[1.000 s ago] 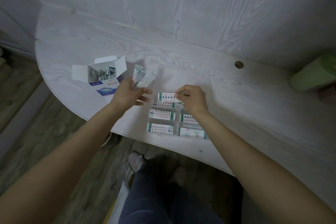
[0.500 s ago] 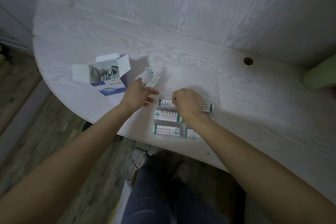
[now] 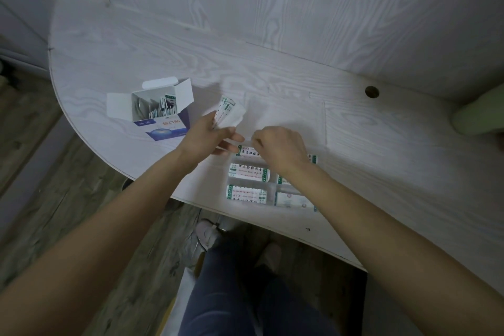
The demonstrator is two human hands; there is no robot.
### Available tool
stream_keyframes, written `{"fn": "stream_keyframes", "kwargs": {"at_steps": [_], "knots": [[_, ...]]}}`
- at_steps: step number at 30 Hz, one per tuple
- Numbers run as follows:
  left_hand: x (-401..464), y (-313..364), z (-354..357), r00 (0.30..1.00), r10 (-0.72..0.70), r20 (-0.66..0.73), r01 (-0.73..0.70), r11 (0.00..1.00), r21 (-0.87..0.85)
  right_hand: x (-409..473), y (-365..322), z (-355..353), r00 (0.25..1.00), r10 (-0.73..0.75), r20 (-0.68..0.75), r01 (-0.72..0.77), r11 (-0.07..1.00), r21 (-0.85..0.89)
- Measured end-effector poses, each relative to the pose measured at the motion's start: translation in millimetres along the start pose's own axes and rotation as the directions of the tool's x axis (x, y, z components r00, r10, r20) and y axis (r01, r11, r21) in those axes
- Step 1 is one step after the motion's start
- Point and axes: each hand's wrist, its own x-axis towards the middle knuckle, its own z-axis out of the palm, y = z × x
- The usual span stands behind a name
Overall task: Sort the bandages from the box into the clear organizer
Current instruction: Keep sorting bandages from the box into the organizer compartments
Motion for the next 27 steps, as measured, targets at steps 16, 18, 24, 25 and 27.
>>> {"fn": "stream_keyframes", "kwargs": {"at_steps": [16,18,24,25,27], "knots": [[-24,12,30,0.991,0.076,0.114,-0.07,0.996,-0.054,-37,25,-28,0.933,0.36,0.032,-0.107,0.19,0.976],[-26,9,35,0.993,0.076,0.095,-0.074,0.997,-0.023,-43,30,-27,0.929,0.364,0.072,-0.102,0.063,0.993],[-37,0,57,0.989,0.117,0.094,-0.115,0.993,-0.024,-67,51,-19,0.9,0.385,0.204,-0.161,-0.141,0.977],[-38,-1,61,0.989,0.116,0.089,-0.115,0.993,-0.022,-71,55,-15,0.904,0.374,0.209,-0.195,-0.075,0.978],[-40,-6,67,0.991,0.11,0.082,-0.111,0.994,0.01,-83,64,-8,0.908,0.356,0.223,-0.273,0.098,0.957]]}}
